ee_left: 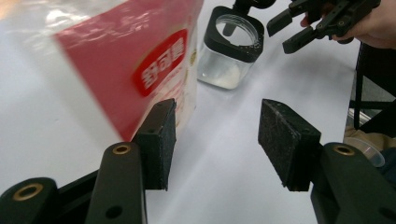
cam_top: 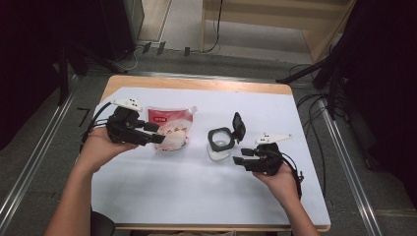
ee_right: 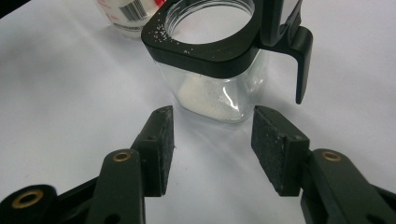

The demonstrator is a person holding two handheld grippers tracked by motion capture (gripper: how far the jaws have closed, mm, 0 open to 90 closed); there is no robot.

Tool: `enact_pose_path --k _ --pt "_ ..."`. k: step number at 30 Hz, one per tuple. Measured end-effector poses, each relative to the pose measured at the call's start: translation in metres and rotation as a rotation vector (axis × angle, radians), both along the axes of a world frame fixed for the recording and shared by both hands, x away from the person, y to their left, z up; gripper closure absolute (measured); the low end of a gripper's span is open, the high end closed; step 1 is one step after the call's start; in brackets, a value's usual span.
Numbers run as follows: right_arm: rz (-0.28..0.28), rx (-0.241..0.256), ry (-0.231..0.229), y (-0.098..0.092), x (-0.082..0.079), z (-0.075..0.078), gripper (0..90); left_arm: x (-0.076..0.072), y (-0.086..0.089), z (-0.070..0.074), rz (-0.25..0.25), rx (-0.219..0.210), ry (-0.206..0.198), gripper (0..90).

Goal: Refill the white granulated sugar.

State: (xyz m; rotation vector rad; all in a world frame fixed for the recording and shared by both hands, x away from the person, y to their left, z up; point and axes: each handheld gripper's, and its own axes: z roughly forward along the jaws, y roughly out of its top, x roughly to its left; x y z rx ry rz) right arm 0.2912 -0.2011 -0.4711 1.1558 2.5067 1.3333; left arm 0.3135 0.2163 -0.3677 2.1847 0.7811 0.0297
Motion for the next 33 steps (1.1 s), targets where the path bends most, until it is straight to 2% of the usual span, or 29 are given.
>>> enact_pose_path --k 8,12,13,14,18,25,28,33 --pt "0.007 -0.007 -0.003 0.002 0.002 0.000 49.6 -0.002 0.029 0.002 0.079 -0.011 -0.002 50.5" --pt "0.007 -0.009 -0.003 0.003 0.002 0.000 49.7 0.000 0.036 0.000 0.108 -0.016 -0.028 52.9" --pt "0.006 -0.010 -0.005 0.003 0.001 0.000 49.7 0.001 0.036 -0.001 0.112 -0.019 -0.021 53.6" --pt "0.005 -0.010 -0.002 0.003 0.001 0.000 49.7 0.003 0.036 -0.003 0.110 -0.021 -0.033 54.6" --pt "0.002 -0.015 -0.004 0.002 -0.001 -0.001 49.7 0.009 0.031 -0.007 0.095 -0.027 -0.010 56.5" --pt "-0.008 -0.022 0.009 0.000 -0.005 -0.003 49.7 0.021 0.014 -0.018 0.073 -0.021 0.004 58.5" --pt "-0.010 -0.028 0.008 0.000 -0.008 -0.003 49.4 0.025 0.007 -0.021 0.045 -0.033 0.000 62.4" --pt "-0.015 -0.032 0.005 -0.002 -0.010 -0.004 49.3 0.030 0.000 -0.023 0.033 -0.040 -0.008 61.4"
